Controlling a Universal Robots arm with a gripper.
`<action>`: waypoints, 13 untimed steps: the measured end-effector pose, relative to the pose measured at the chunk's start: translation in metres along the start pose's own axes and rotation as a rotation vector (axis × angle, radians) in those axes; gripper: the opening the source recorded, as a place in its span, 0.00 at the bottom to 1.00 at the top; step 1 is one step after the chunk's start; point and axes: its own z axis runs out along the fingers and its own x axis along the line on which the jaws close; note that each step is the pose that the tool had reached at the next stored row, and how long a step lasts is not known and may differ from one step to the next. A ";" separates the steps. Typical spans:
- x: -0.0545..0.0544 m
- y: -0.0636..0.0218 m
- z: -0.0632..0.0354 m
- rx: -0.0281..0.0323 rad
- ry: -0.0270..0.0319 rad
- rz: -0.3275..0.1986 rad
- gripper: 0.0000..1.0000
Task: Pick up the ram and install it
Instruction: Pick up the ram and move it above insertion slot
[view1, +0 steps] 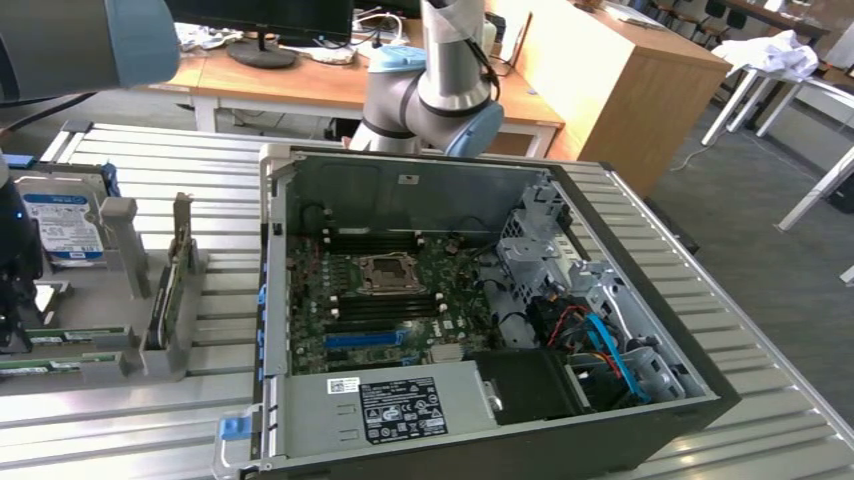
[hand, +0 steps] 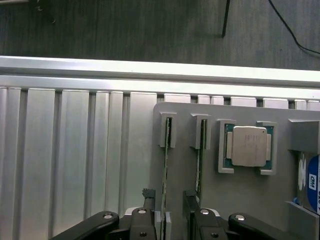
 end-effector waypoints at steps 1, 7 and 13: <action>0.001 0.0000 -0.0001 -0.0001 0.0000 0.000 0.36; 0.001 0.0000 0.0024 -0.0001 0.0000 0.000 0.36; 0.001 -0.0004 0.0102 -0.0002 0.0001 0.000 0.36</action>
